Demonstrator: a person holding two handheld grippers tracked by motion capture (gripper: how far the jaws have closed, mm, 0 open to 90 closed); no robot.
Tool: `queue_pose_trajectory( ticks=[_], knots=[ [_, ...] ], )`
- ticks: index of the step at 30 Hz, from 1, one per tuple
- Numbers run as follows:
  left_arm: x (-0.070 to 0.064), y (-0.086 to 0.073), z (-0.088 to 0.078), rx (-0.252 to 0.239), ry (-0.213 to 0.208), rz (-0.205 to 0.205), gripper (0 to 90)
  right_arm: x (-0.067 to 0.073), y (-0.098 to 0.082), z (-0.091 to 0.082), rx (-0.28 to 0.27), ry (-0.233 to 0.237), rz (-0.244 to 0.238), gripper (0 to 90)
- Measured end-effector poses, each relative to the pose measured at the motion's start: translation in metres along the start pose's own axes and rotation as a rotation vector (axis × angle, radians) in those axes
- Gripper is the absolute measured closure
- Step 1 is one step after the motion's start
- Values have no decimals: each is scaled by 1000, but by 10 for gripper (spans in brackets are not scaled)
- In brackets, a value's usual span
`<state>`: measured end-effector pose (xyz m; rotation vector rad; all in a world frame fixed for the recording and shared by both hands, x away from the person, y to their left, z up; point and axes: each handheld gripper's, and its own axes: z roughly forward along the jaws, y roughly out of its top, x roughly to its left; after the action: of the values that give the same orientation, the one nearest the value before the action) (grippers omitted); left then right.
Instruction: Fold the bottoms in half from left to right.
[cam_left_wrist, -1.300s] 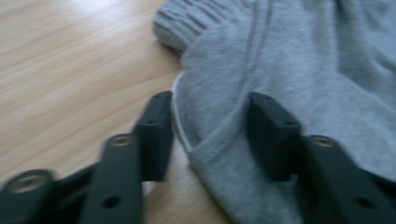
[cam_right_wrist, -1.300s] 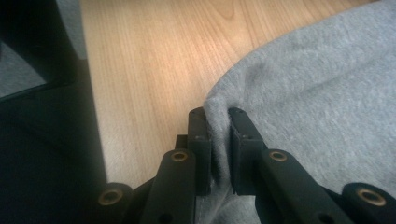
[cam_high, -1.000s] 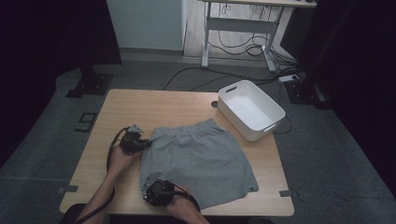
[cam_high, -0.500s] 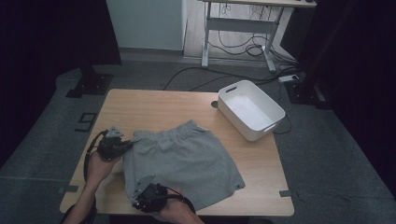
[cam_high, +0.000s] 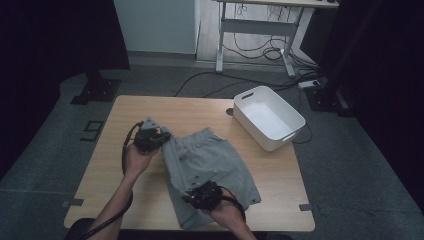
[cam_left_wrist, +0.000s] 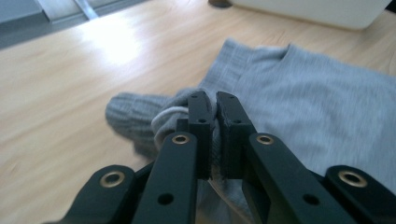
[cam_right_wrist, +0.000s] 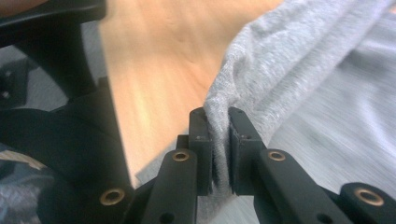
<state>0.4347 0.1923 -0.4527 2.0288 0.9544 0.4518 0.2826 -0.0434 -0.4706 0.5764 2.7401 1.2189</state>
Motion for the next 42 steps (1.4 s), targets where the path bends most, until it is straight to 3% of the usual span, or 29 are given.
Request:
queue_pose_trajectory(
  ticks=[3,10,21,24,26,28,31,34,37,42],
  knots=[
    [-8,10,11,-11,-5,10,843,-13,-11,-19,-24,-33,40,820],
    [-32,31,36,-22,-10,54,843,-28,-31,-52,-56,-90,84,821],
    [-73,74,77,-42,-32,158,842,-49,-57,-105,-91,-200,158,820],
    [-82,77,96,-27,-39,178,841,-58,-69,-113,-90,-225,194,819],
    [-87,75,114,2,-37,201,839,-64,-79,-115,-71,-252,214,817],
    [-90,69,131,40,-53,197,827,-71,-90,-114,-63,-265,244,814],
    [-91,60,143,54,-58,190,688,-78,-104,-108,-14,-296,274,807],
    [-91,59,136,29,-54,192,556,-83,-117,-105,24,-310,299,745],
    [-86,61,115,-6,-57,197,467,-86,-128,-111,42,-341,326,592],
    [-78,47,89,8,-70,177,318,-86,-130,-130,24,-373,359,378]
  ],
)
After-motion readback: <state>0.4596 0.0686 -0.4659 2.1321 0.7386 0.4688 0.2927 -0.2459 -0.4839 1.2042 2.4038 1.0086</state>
